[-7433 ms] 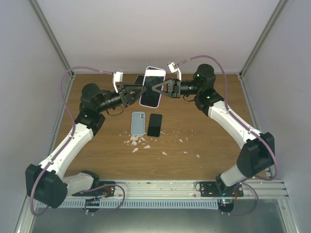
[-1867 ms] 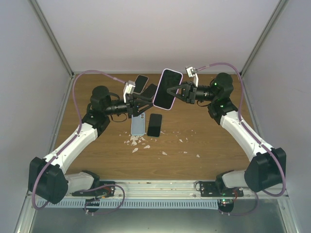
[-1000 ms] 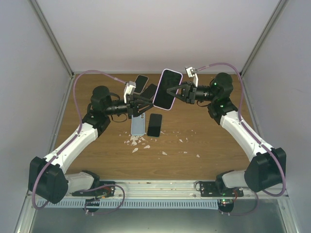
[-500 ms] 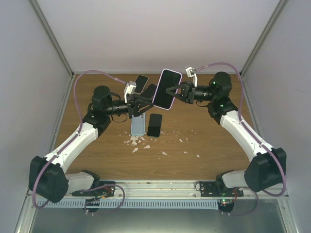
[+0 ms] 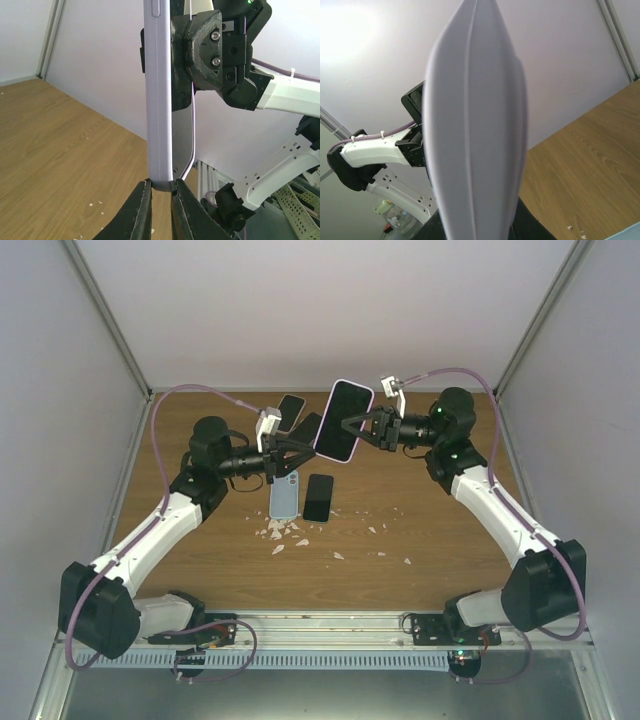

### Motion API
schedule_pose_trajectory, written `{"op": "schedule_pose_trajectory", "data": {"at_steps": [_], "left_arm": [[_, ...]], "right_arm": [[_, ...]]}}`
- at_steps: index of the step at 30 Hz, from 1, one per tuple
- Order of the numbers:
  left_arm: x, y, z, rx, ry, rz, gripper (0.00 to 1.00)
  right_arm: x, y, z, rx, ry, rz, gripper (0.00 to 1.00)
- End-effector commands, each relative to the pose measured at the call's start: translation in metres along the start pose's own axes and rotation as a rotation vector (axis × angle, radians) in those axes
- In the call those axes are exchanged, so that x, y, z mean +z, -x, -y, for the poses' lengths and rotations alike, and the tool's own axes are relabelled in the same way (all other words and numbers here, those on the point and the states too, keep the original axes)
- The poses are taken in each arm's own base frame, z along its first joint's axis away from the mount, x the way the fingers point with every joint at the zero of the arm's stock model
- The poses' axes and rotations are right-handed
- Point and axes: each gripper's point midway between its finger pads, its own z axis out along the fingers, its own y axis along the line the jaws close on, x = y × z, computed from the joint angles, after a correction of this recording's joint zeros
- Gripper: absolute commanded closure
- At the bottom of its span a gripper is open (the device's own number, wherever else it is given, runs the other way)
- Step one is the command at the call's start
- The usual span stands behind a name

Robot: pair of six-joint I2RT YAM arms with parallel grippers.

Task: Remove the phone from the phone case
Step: Remove the phone case from the phone.

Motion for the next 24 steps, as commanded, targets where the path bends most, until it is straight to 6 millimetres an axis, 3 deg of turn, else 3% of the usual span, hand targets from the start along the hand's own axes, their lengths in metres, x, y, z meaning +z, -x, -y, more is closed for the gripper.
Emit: {"op": "schedule_pose_trajectory", "data": {"at_steps": [1,13,18,24], "left_arm": [[0.0,-0.01,-0.042,-0.051,0.173,-0.01,0.88],[-0.008,-0.022,-0.069,-0.115,0.274,-0.014,0.91],[-0.006,-0.014,-0.059,-0.101,0.226,0.0,0.88],[-0.004,0.003,-0.045,-0.073,0.171,0.028,0.84]], "right_arm": [[0.002,0.006,-0.068,-0.132,0.198,-0.036,1.0],[0.004,-0.004,-0.093,-0.146,0.295,-0.073,1.0],[0.005,-0.006,-0.094,-0.14,0.301,-0.078,0.99],[0.011,-0.024,-0.085,-0.117,0.297,-0.107,1.0]]}}
